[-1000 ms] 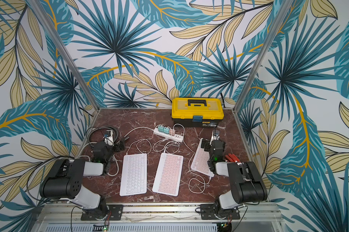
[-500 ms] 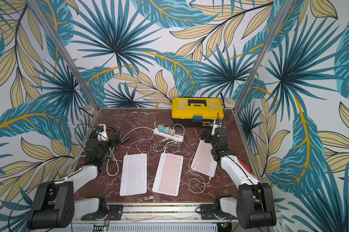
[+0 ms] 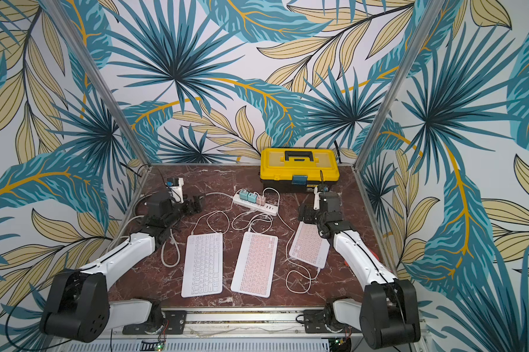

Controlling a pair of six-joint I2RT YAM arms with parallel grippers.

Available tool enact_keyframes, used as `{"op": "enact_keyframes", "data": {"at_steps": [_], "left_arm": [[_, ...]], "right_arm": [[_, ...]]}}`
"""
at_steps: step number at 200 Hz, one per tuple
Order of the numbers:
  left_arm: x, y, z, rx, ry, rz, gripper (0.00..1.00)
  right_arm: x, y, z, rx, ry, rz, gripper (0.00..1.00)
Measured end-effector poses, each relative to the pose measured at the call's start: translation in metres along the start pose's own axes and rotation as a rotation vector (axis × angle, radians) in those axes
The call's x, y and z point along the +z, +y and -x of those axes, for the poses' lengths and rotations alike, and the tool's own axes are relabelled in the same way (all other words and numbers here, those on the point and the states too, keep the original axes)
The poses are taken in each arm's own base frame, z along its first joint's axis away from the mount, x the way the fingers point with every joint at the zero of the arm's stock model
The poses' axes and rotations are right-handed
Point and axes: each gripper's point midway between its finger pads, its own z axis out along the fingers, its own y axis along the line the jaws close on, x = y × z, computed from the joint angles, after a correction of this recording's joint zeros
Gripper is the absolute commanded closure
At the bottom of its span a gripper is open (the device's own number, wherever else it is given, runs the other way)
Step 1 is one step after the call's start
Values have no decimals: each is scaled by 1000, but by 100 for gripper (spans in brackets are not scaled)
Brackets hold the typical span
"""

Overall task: Unplug the wireless keyboard
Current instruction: Remove the plug from the socket.

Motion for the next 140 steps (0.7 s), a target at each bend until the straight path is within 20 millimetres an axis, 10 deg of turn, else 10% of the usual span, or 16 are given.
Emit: {"op": "enact_keyframes", "data": {"at_steps": [140], "left_arm": [[56,-125,-73,-161,293,-184,23]], "right_arm": [[29,133,-10,-159,111,389,42]]}}
